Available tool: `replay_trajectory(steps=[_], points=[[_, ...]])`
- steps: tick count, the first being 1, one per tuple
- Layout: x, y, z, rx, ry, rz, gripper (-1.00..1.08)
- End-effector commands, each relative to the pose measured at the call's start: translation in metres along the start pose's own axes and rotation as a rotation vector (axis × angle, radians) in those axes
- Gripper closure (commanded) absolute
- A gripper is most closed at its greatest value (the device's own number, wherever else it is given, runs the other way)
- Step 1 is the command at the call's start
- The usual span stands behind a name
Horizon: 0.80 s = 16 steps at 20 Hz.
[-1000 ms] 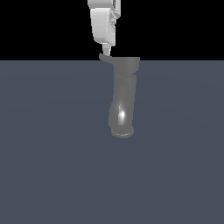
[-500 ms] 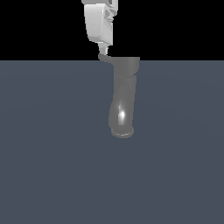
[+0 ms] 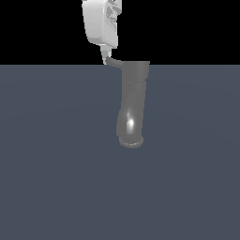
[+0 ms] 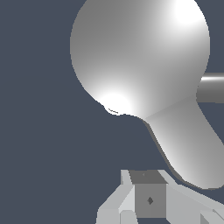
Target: Turn on the faucet by rotating a designated handle.
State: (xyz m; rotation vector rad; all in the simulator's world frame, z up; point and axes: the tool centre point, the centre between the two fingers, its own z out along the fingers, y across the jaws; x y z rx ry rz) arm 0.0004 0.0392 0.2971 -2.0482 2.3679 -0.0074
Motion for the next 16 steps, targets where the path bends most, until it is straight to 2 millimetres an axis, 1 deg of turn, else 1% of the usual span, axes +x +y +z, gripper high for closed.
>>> replay_trajectory(steps=[1, 16], points=[[0.005, 0.008, 0.0, -0.005, 0.003, 0.003, 1.08], [0.025, 0.052, -0.001, -0.009, 0.004, 0.003, 1.08]])
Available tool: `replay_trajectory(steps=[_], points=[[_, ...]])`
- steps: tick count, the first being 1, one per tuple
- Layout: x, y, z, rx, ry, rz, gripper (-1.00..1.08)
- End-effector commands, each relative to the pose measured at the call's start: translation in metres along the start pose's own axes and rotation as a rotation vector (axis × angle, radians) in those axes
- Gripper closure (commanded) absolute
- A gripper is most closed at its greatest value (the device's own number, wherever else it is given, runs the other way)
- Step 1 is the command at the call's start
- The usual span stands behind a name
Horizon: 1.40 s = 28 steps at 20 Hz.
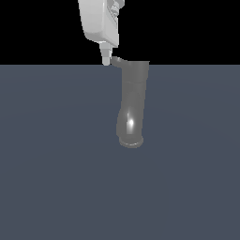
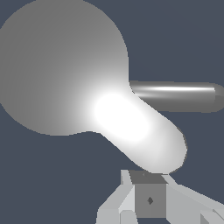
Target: Turn on the faucet by rotating a designated handle.
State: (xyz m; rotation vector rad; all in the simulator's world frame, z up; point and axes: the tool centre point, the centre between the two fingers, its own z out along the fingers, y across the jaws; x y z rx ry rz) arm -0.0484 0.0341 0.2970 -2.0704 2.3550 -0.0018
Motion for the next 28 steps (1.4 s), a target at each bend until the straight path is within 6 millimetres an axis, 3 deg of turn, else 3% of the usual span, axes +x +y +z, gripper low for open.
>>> replay_trajectory(steps=[1, 5, 6, 20, 21, 22, 28], points=[[0.015, 0.007, 0.0, -0.004, 0.003, 0.019, 1.08], [0.019, 0.017, 0.0, -0.004, 0.003, 0.019, 1.08], [0.005, 0.015, 0.0, -0.003, 0.002, -0.003, 1.08], [0.08, 0.035, -0.001, -0.005, 0.003, 0.018, 1.08], [0.08, 0.035, -0.001, -0.005, 0.003, 0.018, 1.08], [0.048, 0.035, 0.0, -0.005, 0.003, -0.036, 1.08], [0.086, 0.021, 0.0, -0.005, 0.003, -0.013, 1.08]])
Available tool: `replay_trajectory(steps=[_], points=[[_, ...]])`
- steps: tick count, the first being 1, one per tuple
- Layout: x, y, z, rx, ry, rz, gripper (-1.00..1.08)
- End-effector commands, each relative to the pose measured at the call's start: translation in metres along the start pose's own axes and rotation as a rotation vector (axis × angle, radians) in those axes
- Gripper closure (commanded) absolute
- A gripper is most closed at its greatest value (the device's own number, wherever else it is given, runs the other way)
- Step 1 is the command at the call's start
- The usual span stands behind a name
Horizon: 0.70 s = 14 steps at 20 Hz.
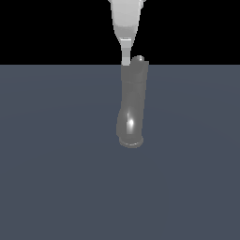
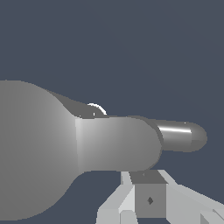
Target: Turn on the faucet by rotating a designated handle.
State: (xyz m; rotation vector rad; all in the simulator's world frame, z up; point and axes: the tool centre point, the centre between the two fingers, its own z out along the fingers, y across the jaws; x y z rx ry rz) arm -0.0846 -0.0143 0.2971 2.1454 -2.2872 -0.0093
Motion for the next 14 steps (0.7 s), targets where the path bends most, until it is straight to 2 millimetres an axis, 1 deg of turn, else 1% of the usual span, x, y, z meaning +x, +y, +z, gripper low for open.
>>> replay_trajectory(steps=[1, 9, 10, 11, 14], points=[[0.04, -0.009, 0.0, 0.008, 0.0, 0.055, 1.08], [0.089, -0.022, 0.0, 0.008, 0.0, 0.083, 1.08], [0.089, -0.022, 0.0, 0.008, 0.0, 0.083, 1.08], [0.036, -0.018, 0.0, -0.006, -0.003, -0.007, 1.08], [0.045, -0.028, 0.0, -0.004, -0.003, 0.005, 1.08]])
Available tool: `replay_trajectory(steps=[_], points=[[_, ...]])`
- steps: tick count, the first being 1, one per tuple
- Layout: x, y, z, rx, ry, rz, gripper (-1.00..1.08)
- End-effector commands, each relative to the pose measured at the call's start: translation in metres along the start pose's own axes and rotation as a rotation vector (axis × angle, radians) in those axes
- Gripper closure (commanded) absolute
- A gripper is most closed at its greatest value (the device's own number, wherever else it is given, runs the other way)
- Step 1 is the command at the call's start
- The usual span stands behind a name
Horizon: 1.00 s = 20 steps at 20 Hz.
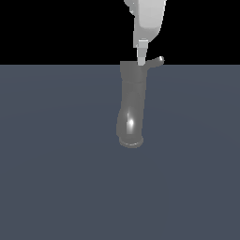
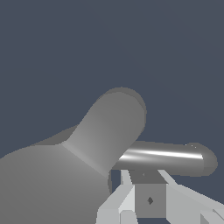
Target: Turn on the faucet by rotating a designated handle.
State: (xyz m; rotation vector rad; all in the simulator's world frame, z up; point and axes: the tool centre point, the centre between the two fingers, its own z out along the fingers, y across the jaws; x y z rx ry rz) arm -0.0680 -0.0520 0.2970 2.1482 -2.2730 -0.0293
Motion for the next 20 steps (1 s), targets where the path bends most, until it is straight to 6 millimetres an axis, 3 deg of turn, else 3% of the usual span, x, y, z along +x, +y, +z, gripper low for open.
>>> replay_trajectory(steps=[1, 20], points=[[0.012, -0.012, 0.0, 0.011, 0.0, 0.017, 1.08], [0.071, -0.064, -0.002, 0.023, 0.002, 0.088, 1.08]])
